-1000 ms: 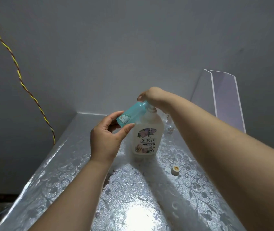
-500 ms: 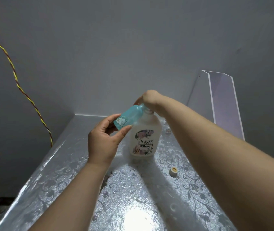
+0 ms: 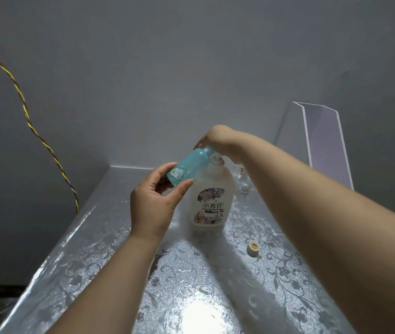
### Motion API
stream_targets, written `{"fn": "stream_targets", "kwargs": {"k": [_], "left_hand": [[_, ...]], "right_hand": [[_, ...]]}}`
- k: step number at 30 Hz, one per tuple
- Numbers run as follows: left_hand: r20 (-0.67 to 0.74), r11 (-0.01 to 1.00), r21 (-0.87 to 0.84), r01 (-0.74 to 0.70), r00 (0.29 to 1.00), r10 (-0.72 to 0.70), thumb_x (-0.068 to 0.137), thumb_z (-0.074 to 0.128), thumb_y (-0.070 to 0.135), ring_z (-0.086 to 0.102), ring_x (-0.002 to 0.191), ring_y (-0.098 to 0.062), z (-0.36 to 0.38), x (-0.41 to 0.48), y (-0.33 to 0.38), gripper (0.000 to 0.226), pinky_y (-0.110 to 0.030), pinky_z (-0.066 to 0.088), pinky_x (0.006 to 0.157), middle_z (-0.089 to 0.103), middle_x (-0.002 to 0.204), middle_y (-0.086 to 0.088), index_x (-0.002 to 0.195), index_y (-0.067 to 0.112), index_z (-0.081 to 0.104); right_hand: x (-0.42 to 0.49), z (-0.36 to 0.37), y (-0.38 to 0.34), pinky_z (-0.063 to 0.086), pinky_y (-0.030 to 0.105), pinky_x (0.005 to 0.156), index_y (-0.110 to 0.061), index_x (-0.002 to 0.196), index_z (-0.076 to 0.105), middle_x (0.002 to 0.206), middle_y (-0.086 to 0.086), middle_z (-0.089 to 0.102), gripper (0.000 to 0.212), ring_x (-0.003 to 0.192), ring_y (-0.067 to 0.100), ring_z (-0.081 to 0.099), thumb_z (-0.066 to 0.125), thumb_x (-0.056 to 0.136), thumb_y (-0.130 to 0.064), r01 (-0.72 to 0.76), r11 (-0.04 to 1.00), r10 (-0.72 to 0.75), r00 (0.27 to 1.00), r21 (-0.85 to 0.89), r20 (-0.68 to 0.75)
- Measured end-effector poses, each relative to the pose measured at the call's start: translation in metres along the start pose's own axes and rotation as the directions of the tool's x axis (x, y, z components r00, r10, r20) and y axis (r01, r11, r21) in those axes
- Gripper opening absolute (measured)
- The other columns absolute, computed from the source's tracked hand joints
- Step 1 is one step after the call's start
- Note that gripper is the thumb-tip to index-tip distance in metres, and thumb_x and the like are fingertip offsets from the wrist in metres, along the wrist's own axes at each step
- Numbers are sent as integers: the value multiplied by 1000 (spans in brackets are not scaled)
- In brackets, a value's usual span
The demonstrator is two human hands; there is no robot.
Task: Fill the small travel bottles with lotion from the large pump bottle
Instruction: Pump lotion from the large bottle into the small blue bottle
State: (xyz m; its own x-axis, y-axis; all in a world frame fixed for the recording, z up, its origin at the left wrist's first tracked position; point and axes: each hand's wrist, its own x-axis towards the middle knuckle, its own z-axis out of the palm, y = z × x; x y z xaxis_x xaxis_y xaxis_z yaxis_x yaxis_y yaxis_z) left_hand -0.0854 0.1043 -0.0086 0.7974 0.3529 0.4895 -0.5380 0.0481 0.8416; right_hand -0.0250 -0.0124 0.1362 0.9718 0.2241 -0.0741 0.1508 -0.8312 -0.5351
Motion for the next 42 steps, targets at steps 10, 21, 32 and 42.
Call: {"fn": "stream_targets", "kwargs": {"k": [10,21,32,42], "left_hand": [[-10,999,24,41,999,-41,52,83,50,72,92,-14,-1,-1,-4,43,-32,55,86,76,95,7,94,46,72],[-14,998,56,9,1000,-9,56,83,47,71,92,-12,1,-2,2,43,-31,55,84,75,96,6,96,40,71],[-17,997,77,0,1000,1,55,83,42,71,91,-13,-1,0,1,39,-32,56,85,75,96,5,92,43,71],[-18,997,73,-25,999,27,56,82,45,71,90,-12,0,0,8,38,-28,55,82,74,95,7,92,43,70]], "right_hand": [[8,9,9,34,26,79,4,131,53,99,11,44,37,91,19,39,39,97,-2,-50,999,50,999,3,-21],[-1,0,5,30,18,50,4,122,61,65,3,44,32,52,13,36,45,96,-5,-6,1000,6,1000,31,5],[4,6,13,32,26,68,8,120,62,116,27,61,35,81,20,38,40,93,4,7,1000,-7,1000,4,9],[-4,-3,5,27,19,47,1,117,65,84,11,46,34,54,14,32,41,93,-1,5,1000,-5,1000,0,20]]}}
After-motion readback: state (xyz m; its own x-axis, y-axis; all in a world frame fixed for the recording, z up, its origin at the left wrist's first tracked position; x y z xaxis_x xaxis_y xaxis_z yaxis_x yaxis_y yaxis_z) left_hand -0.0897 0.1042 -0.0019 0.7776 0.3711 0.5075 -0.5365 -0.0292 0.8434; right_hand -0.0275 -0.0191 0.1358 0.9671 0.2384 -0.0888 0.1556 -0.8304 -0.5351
